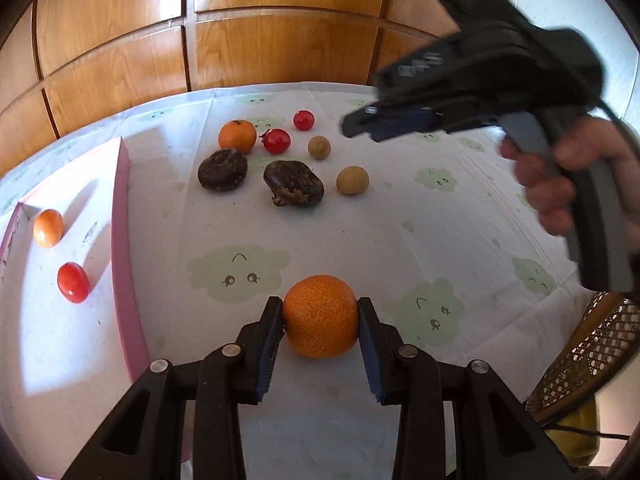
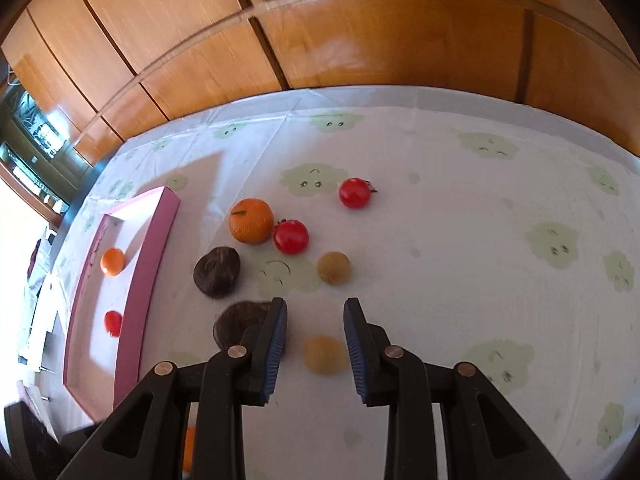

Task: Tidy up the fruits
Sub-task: 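Lift the orange with the left tool while the right tool grasps a dark brown fruit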

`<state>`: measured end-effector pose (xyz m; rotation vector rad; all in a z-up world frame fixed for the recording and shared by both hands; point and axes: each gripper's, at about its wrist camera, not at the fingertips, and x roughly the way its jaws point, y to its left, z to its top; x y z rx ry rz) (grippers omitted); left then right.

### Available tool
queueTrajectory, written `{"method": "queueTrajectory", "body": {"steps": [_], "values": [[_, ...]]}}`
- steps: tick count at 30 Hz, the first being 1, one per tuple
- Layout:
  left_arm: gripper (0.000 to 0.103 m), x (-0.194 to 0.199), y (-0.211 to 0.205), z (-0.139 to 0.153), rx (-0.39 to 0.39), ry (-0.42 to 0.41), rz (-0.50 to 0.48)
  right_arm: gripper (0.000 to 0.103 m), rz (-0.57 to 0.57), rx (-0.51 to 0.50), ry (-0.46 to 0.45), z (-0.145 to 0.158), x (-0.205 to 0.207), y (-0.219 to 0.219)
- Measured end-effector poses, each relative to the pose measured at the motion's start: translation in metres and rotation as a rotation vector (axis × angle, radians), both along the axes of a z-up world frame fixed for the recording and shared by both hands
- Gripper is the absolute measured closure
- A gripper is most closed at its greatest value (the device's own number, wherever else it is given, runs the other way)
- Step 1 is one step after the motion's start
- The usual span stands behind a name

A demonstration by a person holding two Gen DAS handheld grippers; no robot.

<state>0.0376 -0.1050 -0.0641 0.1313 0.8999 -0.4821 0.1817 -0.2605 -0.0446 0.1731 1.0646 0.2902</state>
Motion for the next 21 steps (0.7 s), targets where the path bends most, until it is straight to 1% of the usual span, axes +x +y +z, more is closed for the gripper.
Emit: {"method": "queueTrajectory", "body": {"steps": [2,5,6,7,8,10,12,18,19,21], "values": [[0.065,0.000,0.003,0.000,-0.010,0.004,0.002,0.074,0.013,0.009,-0.012,0.004,0.001,0.005],[0.065,0.001,0.006,-0.001,-0.026,0.011,0.002,0.074,0.124,0.052,-0.003,0.009,-0.005,0.021],[0.065,0.001,0.006,-0.002,-0.032,0.011,0.002,0.073,0.159,0.039,-0.011,0.007,-0.007,0.026],[0.065,0.001,0.007,-0.002,-0.035,0.014,0.001,0.066,0.178,0.025,0.001,0.005,-0.007,0.031],[0.065,0.001,0.007,-0.003,-0.035,0.017,0.001,0.064,0.190,-0.010,0.006,0.002,-0.008,0.037],[0.065,0.003,0.008,-0.005,-0.040,0.026,0.002,0.053,0.220,-0.094,0.010,-0.006,-0.006,0.051],[0.065,0.004,0.009,-0.006,-0.048,0.033,0.007,0.048,0.231,-0.133,0.020,-0.011,-0.004,0.056],[0.065,0.003,0.010,-0.006,-0.053,0.032,0.008,0.049,0.250,-0.176,0.053,-0.025,0.006,0.066],[0.065,0.003,0.010,-0.007,-0.052,0.031,0.008,0.055,0.246,-0.183,0.061,-0.027,0.006,0.066],[0.065,0.004,0.010,-0.007,-0.052,0.031,0.008,0.055,0.245,-0.190,0.051,-0.026,0.005,0.067]]}}
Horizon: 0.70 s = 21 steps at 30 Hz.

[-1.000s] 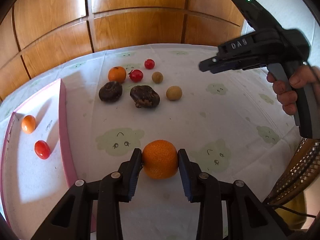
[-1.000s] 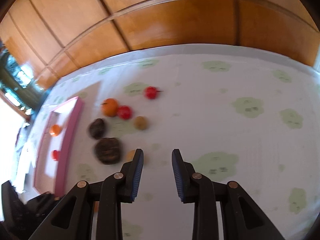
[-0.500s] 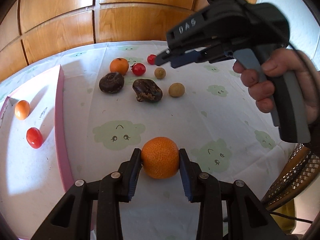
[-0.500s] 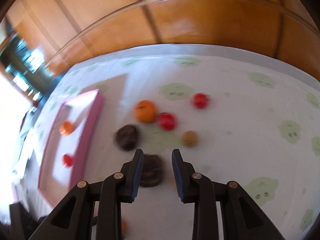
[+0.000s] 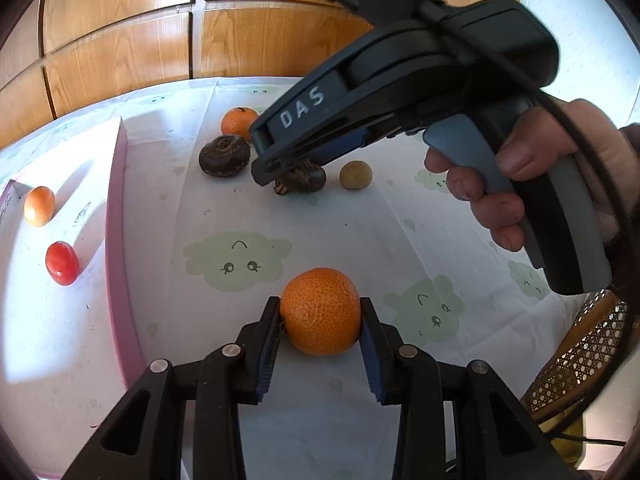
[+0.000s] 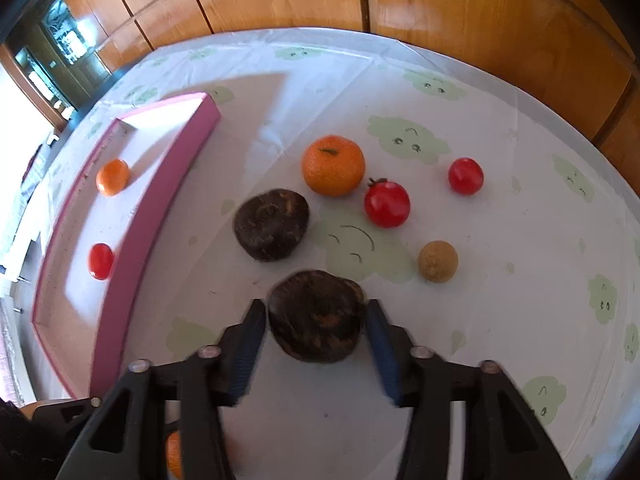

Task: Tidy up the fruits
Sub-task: 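Lift the orange with the left tool while the right tool grasps a dark brown fruit, then release the orange into the tray with the left tool while the right tool lifts the brown fruit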

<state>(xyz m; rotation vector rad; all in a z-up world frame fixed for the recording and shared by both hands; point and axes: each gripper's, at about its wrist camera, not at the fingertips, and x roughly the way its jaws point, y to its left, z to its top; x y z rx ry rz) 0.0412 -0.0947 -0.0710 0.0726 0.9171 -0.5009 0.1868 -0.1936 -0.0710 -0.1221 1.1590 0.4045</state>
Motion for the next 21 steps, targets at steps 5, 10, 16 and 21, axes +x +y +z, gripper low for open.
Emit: {"method": "queueTrajectory", "body": {"steps": [5,10,16,21], "values": [[0.066,0.000,0.002,0.002,0.004,-0.002,0.007,0.057,-0.022,0.000,-0.058,0.015,-0.017,-0.004],[0.066,-0.007,0.011,0.014,-0.011,-0.024,0.021,0.057,-0.031,0.045,-0.098,0.034,-0.046,-0.015],[0.066,-0.021,0.033,0.043,-0.061,-0.070,0.051,0.057,-0.058,0.104,-0.053,0.032,-0.071,-0.024],[0.066,-0.022,0.074,0.073,-0.133,-0.100,0.153,0.057,-0.048,0.119,-0.025,0.018,-0.087,-0.018]]}}
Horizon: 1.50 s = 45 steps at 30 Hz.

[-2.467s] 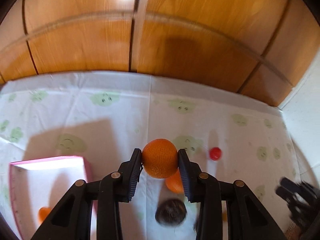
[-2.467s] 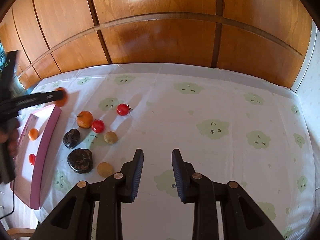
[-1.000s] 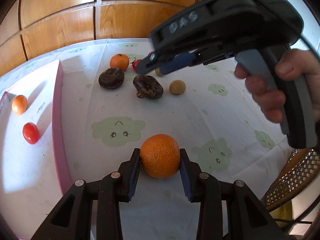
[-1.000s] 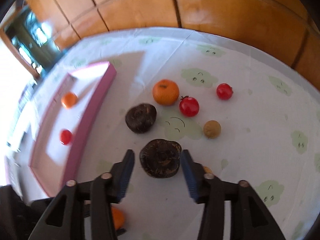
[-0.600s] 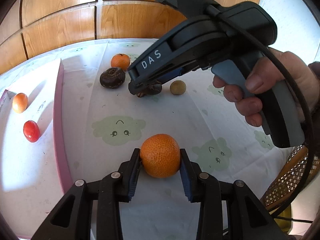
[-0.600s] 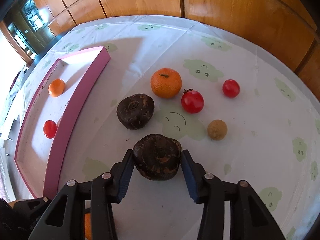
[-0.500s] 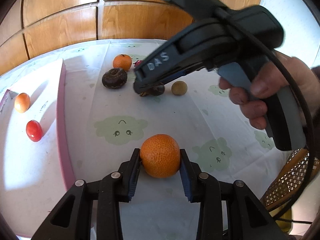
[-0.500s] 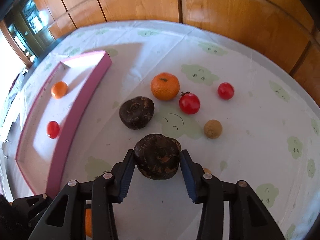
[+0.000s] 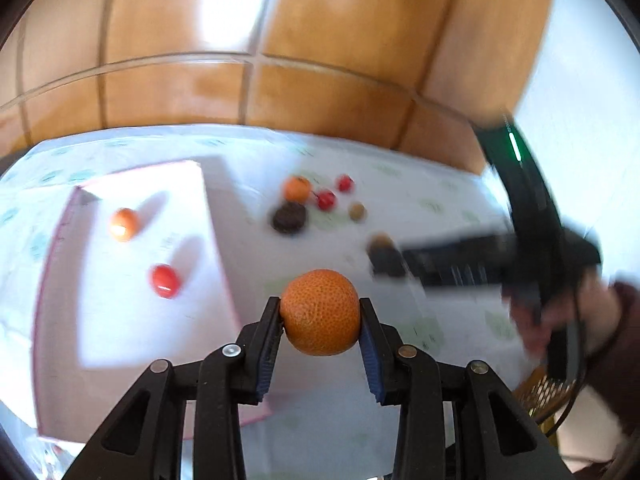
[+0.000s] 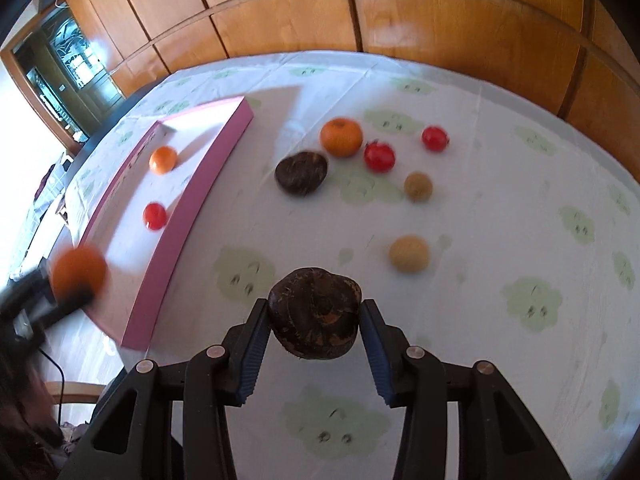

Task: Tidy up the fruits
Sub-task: 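Release the orange into the tray with the left tool while the right tool lifts the brown fruit, then carry the dark brown fruit into the tray and open the right tool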

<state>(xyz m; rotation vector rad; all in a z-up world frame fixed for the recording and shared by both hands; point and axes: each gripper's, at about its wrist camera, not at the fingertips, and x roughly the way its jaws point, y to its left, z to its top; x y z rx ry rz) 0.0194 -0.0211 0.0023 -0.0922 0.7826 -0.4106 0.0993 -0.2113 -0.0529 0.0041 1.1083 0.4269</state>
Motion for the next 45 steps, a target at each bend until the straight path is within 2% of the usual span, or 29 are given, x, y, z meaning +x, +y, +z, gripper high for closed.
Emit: {"method": "queueTrajectory", "body": {"steps": [3,7,10,16,21,25,32,45], "values": [[0.066,0.010,0.031,0.013,-0.021,-0.015,0.104,0.057,-0.002,0.003,0.014,-0.010,-0.004,0.005],[0.066,0.031,0.071,0.015,0.006,-0.006,0.253,0.057,-0.013,0.010,0.017,-0.017,-0.006,0.009],[0.066,0.049,0.092,0.006,0.048,0.006,0.343,0.057,-0.022,0.019,0.016,-0.017,-0.005,0.007],[0.066,0.077,0.126,-0.018,0.100,0.066,0.442,0.057,-0.028,0.017,0.012,-0.017,-0.005,0.008],[0.065,0.097,0.131,-0.034,0.145,0.092,0.470,0.058,-0.033,0.018,0.011,-0.017,-0.006,0.008],[0.057,0.093,0.124,-0.024,0.171,0.043,0.475,0.058,-0.039,0.022,0.010,-0.016,-0.007,0.008],[0.049,0.059,0.108,0.004,0.178,-0.051,0.488,0.058,-0.053,0.027,0.002,-0.017,-0.010,0.006],[0.047,0.008,0.060,0.016,0.232,-0.132,0.363,0.058,-0.079,0.021,-0.009,-0.015,-0.012,0.007]]}}
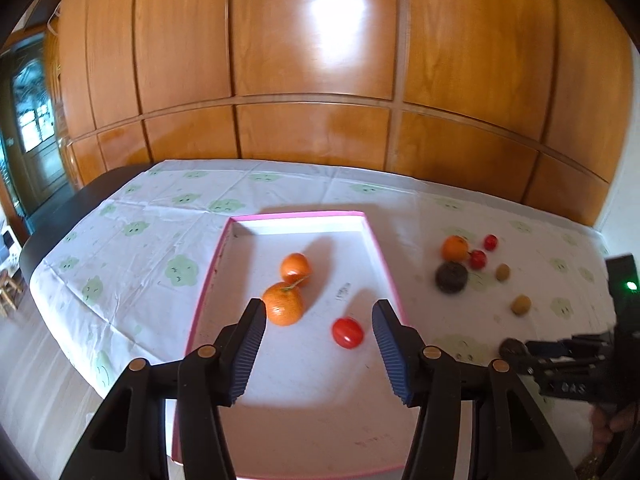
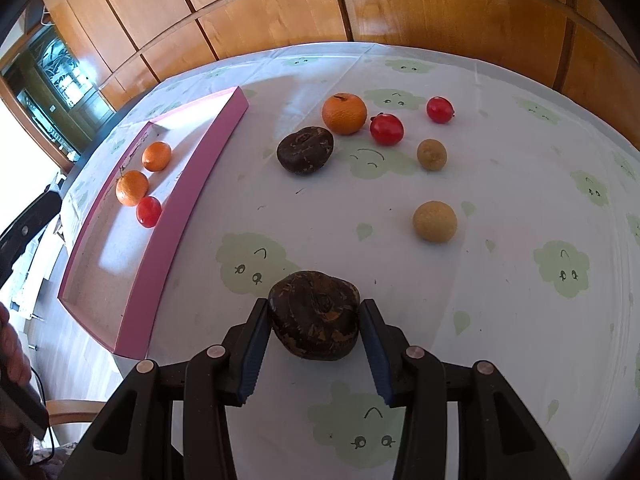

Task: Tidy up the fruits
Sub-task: 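Carry the dark brown fruit into the tray and open the right tool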

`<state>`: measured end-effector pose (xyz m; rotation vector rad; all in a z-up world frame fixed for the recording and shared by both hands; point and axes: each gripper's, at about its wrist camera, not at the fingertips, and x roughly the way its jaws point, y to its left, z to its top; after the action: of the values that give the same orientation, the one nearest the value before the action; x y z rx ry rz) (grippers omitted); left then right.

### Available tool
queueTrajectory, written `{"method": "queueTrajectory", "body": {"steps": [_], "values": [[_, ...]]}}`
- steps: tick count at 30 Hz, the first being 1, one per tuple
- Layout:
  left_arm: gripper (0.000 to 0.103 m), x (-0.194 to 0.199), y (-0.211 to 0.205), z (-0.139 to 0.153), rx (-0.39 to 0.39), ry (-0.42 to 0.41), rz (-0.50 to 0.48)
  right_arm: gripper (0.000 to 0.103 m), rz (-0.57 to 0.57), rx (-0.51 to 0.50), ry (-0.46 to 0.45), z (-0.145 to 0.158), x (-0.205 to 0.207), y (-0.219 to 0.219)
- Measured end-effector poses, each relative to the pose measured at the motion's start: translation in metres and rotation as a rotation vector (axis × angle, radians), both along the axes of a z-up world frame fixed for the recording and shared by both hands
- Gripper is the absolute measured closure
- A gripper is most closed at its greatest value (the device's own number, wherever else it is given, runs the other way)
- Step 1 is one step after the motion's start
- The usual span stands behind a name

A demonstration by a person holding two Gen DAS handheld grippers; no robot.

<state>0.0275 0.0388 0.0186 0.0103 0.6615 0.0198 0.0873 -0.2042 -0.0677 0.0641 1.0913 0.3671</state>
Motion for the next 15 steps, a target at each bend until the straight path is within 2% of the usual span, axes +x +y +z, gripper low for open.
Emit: {"method": "queueTrajectory", "body": {"steps": [9,15], "values": [[0.046,-0.021,-0.026,0.000,0.054,-0.038,-0.095,0.058,-0.020,0.019,0.003,0.005,0.007,0.002],[0.046,-0.031,-0.039,-0.005,0.066,-0.047,-0.150,0.058,0.015,0.072,-0.030,0.028,0.020,0.017]]}}
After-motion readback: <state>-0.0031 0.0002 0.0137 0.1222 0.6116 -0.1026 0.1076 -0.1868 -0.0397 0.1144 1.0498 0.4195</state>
